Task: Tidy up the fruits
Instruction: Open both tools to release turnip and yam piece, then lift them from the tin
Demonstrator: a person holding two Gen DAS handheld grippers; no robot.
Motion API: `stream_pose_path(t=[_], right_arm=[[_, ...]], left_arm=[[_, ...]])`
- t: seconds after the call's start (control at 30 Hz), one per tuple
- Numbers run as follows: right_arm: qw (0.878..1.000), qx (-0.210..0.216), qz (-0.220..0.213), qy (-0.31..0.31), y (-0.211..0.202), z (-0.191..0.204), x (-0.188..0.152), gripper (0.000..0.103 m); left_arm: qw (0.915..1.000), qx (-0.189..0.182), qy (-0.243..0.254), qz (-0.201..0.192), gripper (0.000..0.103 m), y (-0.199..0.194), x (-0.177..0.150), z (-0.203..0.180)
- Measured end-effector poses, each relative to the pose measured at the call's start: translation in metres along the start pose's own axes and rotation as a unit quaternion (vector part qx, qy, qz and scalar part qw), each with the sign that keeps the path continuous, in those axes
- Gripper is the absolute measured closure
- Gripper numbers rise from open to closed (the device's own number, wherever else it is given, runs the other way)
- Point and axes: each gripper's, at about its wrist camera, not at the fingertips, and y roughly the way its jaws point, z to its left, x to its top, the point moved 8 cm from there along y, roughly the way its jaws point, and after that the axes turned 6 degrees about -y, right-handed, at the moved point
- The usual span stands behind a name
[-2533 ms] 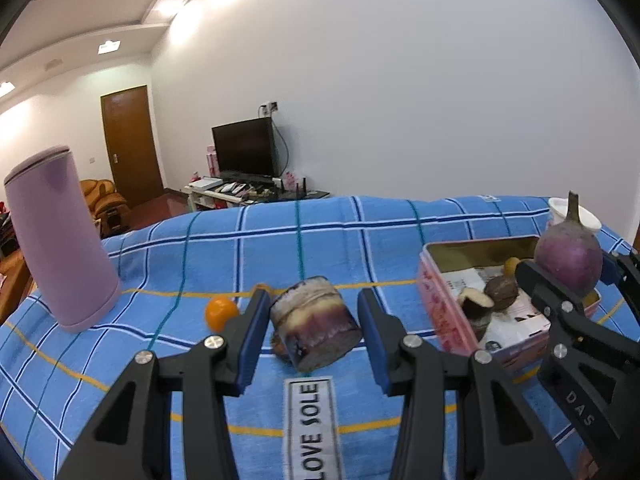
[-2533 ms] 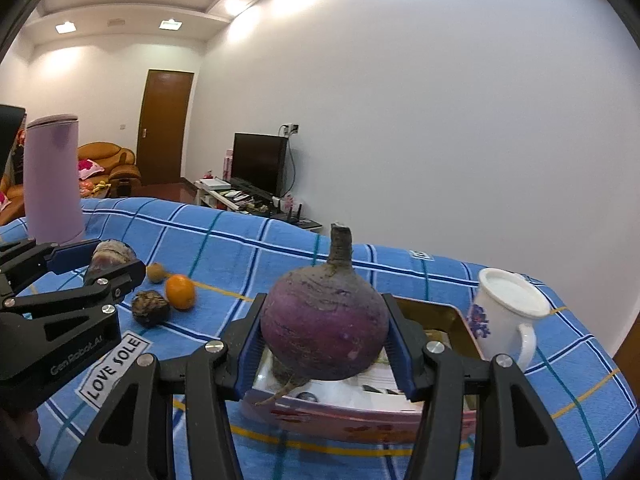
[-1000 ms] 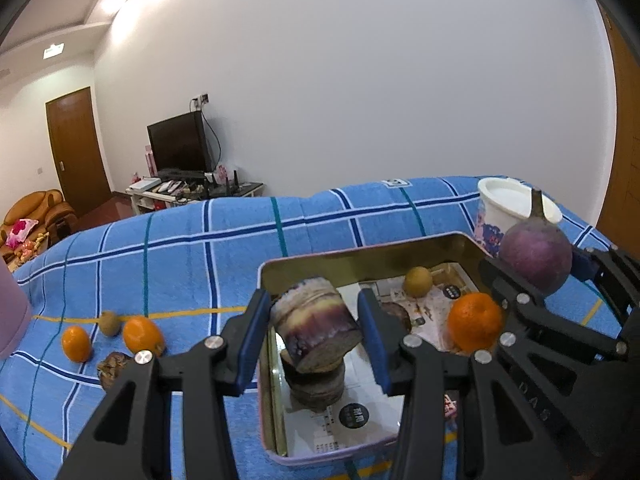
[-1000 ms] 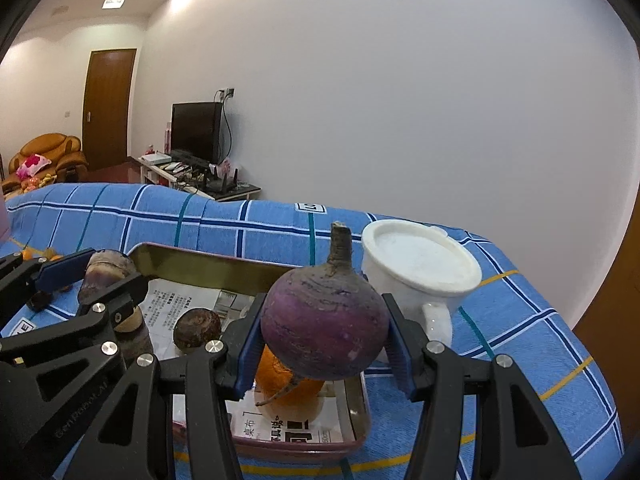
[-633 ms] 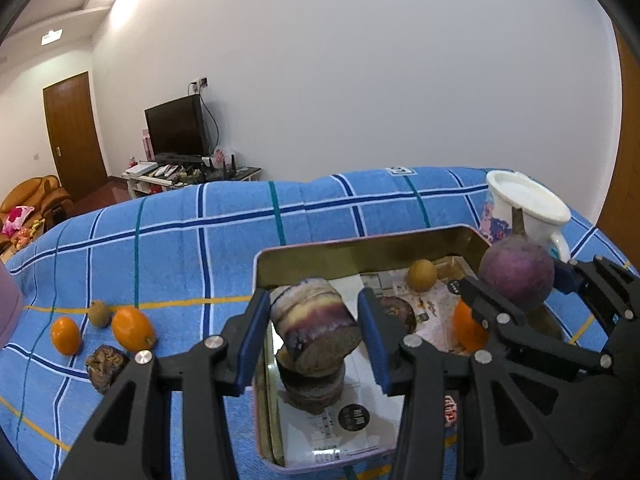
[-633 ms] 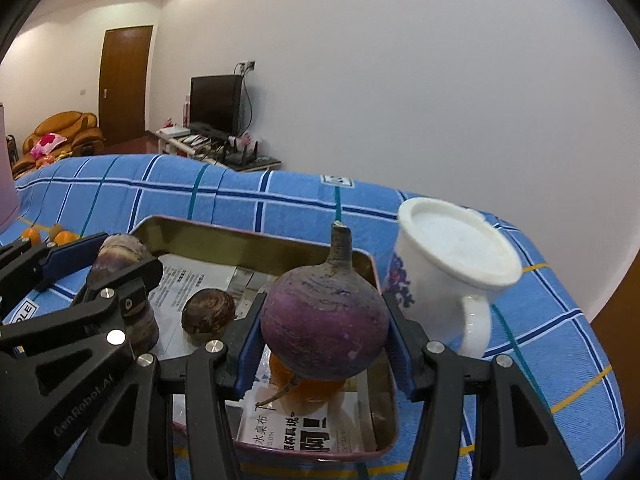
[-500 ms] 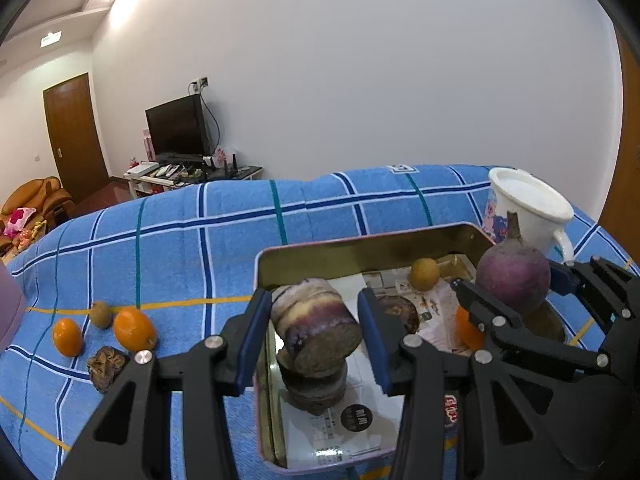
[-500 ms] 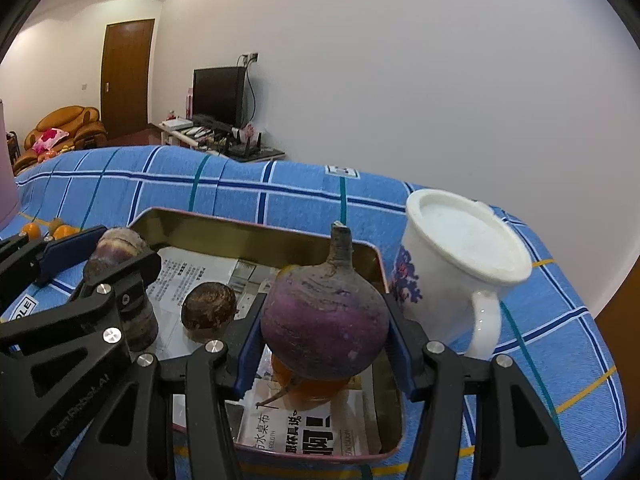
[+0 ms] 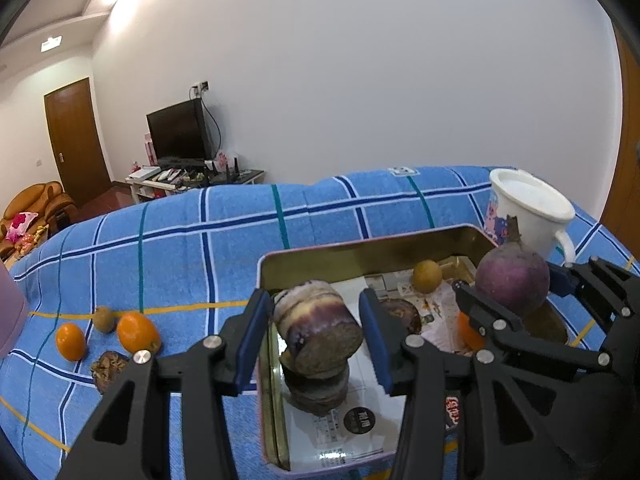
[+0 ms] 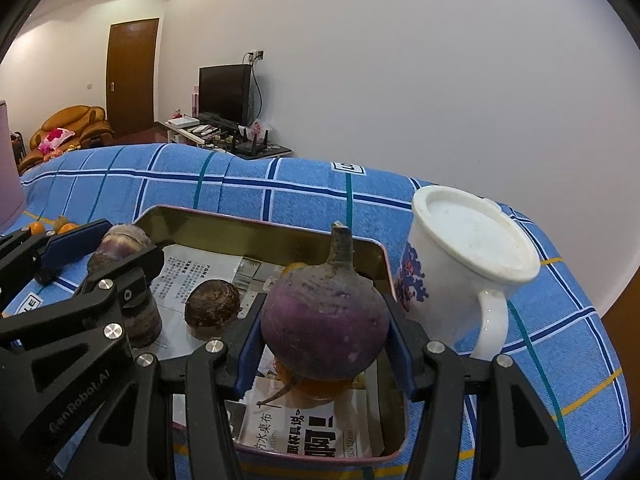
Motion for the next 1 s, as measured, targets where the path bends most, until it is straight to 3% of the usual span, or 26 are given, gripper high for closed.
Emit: stream_pose_path(t=[0.2,0.5,0.77,1.0], right_arm=[[1.0,0.013,-0.003,0.013,-0.003,-0.004,-0.001,0.047],[0.999,0.039,0.002,0.027,-0.003,-0.005,-0.002,0.047],[0.996,0.065,-0.002,0.057,-0.003,-0.01,-0.002,0.047],[0.976,0.174,-0.007,0.128,-0.003,-0.007,0.0,0.043]], left_arm=[[0.9995,0.018,0.005,-0.027,0.037,-0.012,0.003,0.006],[0.9994,0.011,0.001,-0.031,0.033,-0.018,0.003,0.009],[0.9981,0.011,-0.01,-0.06,0.002,-0.033,0.008,0.016],[0.9968,-0.012,-0.021,-0.077,0.0,-0.047,0.012,0.02]])
